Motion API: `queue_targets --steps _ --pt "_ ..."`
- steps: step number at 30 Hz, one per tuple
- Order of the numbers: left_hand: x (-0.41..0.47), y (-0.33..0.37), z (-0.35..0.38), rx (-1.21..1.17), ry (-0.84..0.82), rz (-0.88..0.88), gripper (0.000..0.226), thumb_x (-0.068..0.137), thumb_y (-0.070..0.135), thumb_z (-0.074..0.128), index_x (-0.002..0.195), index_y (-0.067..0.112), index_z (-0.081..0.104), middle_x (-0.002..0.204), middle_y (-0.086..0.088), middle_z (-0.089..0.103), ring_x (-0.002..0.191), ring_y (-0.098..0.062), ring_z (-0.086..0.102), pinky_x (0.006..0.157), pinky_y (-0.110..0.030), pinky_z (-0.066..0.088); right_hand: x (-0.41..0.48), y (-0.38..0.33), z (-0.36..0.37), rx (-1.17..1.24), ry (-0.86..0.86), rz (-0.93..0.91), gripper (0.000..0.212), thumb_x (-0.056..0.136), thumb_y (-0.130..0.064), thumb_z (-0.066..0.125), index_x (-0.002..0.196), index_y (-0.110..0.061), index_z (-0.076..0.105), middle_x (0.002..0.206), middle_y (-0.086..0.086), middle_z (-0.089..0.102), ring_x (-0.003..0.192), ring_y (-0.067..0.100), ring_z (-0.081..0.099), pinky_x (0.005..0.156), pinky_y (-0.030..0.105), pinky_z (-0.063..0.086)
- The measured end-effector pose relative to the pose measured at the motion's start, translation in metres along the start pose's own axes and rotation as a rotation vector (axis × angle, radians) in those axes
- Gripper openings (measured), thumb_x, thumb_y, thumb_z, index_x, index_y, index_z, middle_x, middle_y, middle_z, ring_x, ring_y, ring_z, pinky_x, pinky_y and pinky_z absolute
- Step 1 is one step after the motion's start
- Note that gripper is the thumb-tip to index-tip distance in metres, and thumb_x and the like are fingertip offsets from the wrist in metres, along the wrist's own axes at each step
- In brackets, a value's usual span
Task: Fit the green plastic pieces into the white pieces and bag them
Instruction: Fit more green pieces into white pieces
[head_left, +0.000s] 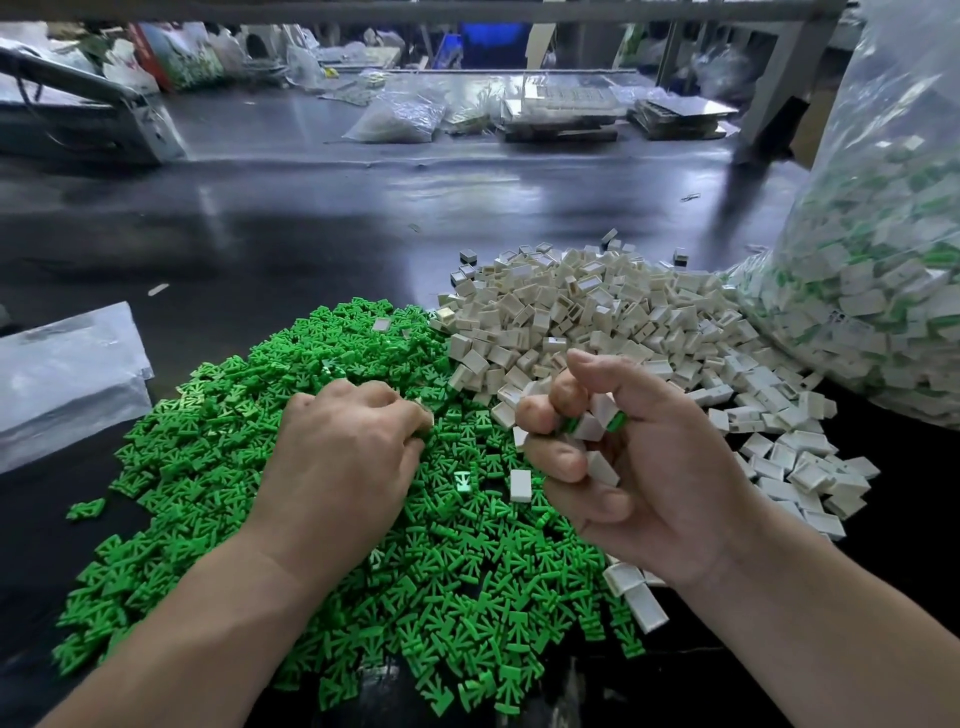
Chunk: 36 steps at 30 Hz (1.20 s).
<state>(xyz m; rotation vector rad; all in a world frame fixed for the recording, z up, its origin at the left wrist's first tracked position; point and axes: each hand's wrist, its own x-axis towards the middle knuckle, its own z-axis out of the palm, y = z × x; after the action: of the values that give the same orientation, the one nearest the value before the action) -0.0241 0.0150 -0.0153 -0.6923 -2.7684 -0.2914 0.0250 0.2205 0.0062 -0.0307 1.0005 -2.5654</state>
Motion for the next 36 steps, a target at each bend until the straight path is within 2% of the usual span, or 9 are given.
queue_targets --steps 7,9,12,15,18,26,30,33,36 --pt "0.0 0.005 -0.001 -0.197 0.125 -0.036 0.021 0.087 0.024 0.071 0.107 0.019 0.072 0.093 0.003 0.068 0.08 -0.015 0.061 0.077 -0.035 0.05 0.0 0.002 0.001 -0.095 0.085 0.016 0.023 0.08 -0.027 0.067 0.066 -0.016 0.053 0.073 0.005 0.058 0.048 0.011 0.053 0.03 0.017 0.036" --pt "-0.002 0.007 -0.004 -0.386 0.134 -0.111 0.023 0.088 0.025 0.071 0.111 0.024 0.07 0.094 0.011 0.066 0.082 -0.003 0.061 0.077 -0.024 0.052 0.0 0.002 0.001 -0.09 0.097 0.023 0.023 0.076 -0.028 0.07 0.065 -0.016 0.053 0.072 0.005 0.058 0.05 0.012 0.053 0.03 0.018 0.036" --pt "-0.005 0.01 -0.007 -0.709 0.131 -0.245 0.016 0.085 0.024 0.073 0.097 0.034 0.072 0.084 0.015 0.069 0.08 0.004 0.063 0.064 -0.004 0.046 -0.001 0.002 0.002 -0.101 0.103 0.033 0.019 0.078 -0.025 0.072 0.075 -0.014 0.057 0.077 0.006 0.059 0.054 0.012 0.054 0.032 0.016 0.037" --pt "-0.006 0.014 -0.013 -1.007 0.142 -0.268 0.016 0.082 0.021 0.073 0.093 0.033 0.074 0.086 0.011 0.074 0.079 -0.004 0.07 0.065 -0.006 0.049 -0.002 0.002 0.002 -0.133 0.117 0.047 0.017 0.082 -0.015 0.069 0.097 -0.012 0.061 0.079 0.006 0.061 0.055 0.013 0.056 0.032 0.016 0.038" --pt "-0.007 0.019 -0.017 -1.22 0.132 -0.249 0.018 0.079 0.019 0.071 0.093 0.029 0.076 0.086 0.0 0.076 0.078 -0.013 0.073 0.067 -0.013 0.053 -0.001 0.005 0.002 -0.221 0.159 0.046 0.022 0.076 -0.013 0.07 0.098 -0.012 0.068 0.076 0.006 0.062 0.054 0.014 0.056 0.032 0.017 0.035" --pt "-0.006 0.007 -0.009 -0.945 0.177 -0.344 0.01 0.089 0.025 0.067 0.091 0.034 0.07 0.08 0.01 0.073 0.072 -0.004 0.069 0.063 -0.008 0.05 -0.001 0.002 -0.001 -0.238 0.128 0.025 0.007 0.081 -0.016 0.072 0.084 -0.015 0.066 0.069 0.001 0.054 0.048 0.009 0.046 0.033 0.017 0.033" --pt "-0.006 0.0 -0.009 -0.669 0.185 -0.321 0.004 0.091 0.03 0.065 0.091 0.033 0.065 0.077 0.014 0.068 0.075 0.0 0.064 0.059 -0.011 0.049 -0.002 0.001 -0.008 -0.645 0.266 -0.125 0.004 0.085 -0.019 0.072 0.081 -0.021 0.074 0.064 0.003 0.053 0.046 0.012 0.045 0.035 0.019 0.034" --pt "-0.004 -0.003 -0.006 -0.424 0.176 -0.263 0.005 0.091 0.024 0.065 0.093 0.028 0.064 0.081 0.015 0.063 0.074 -0.003 0.059 0.065 -0.025 0.048 -0.004 0.001 -0.01 -0.816 0.298 -0.169 0.009 0.081 -0.032 0.072 0.088 -0.027 0.075 0.058 0.001 0.054 0.046 0.013 0.045 0.037 0.021 0.036" --pt "0.0 -0.002 -0.002 -0.281 0.188 -0.151 0.012 0.089 0.018 0.068 0.101 0.02 0.068 0.087 0.006 0.068 0.079 -0.017 0.062 0.074 -0.036 0.051 -0.004 0.002 -0.01 -0.849 0.278 -0.173 0.011 0.081 -0.034 0.071 0.089 -0.028 0.074 0.055 -0.002 0.054 0.045 0.013 0.045 0.038 0.021 0.036"
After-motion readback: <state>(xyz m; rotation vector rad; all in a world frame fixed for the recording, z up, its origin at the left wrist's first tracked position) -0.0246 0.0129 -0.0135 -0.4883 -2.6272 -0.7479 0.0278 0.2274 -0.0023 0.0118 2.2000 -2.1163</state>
